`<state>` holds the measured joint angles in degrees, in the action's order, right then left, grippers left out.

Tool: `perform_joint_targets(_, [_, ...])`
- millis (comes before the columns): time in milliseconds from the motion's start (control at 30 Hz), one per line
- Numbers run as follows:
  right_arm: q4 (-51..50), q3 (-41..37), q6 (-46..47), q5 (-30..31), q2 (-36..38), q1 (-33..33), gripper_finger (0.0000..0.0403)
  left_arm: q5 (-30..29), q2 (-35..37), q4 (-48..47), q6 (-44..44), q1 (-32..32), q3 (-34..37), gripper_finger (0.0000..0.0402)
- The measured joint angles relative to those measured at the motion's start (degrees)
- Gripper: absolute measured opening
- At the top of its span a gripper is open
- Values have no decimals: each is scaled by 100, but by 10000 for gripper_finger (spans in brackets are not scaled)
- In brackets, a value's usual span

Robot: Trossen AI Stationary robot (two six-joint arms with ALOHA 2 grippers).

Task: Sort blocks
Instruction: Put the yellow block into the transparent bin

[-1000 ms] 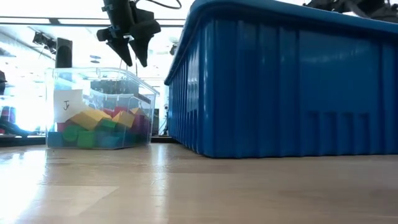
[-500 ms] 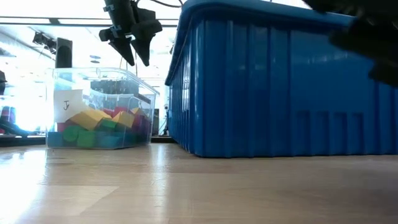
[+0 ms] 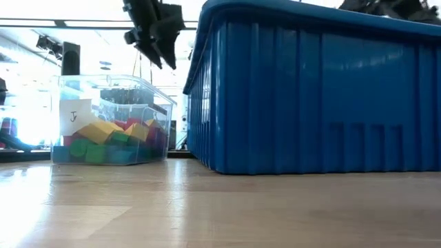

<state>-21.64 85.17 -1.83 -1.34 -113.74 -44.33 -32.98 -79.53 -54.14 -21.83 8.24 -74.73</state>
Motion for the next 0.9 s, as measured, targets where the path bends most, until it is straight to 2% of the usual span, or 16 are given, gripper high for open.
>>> perform_joint_targets(200, [-844, 0, -459, -938, 1128, 203, 122, 29, -2, 854, 1440, -307, -293, 311])
perform_joint_targets(400, [-1458, 0, -452, -2608, 2219, 471, 122, 59, -1, 2057, 3295, -639, -455, 311])
perform_joint_targets(533, [-1585, 2, -208, -3563, 2745, 734, 122, 325, -52, 2933, 4470, -785, -459, 311])
perform_joint_targets(700, [-1729, 2, -67, -3874, 3076, 1268, 122, 502, -165, 3702, 5165, -937, -455, 311])
perform_joint_targets(800, [-1825, 4, -63, -3893, 3122, 1645, 122, 603, -257, 4083, 5335, -1013, -460, 311])
perform_joint_targets(900, [-1879, 2, -63, -3894, 3091, 2028, 122, 956, -358, 4263, 5341, -1058, -460, 311])
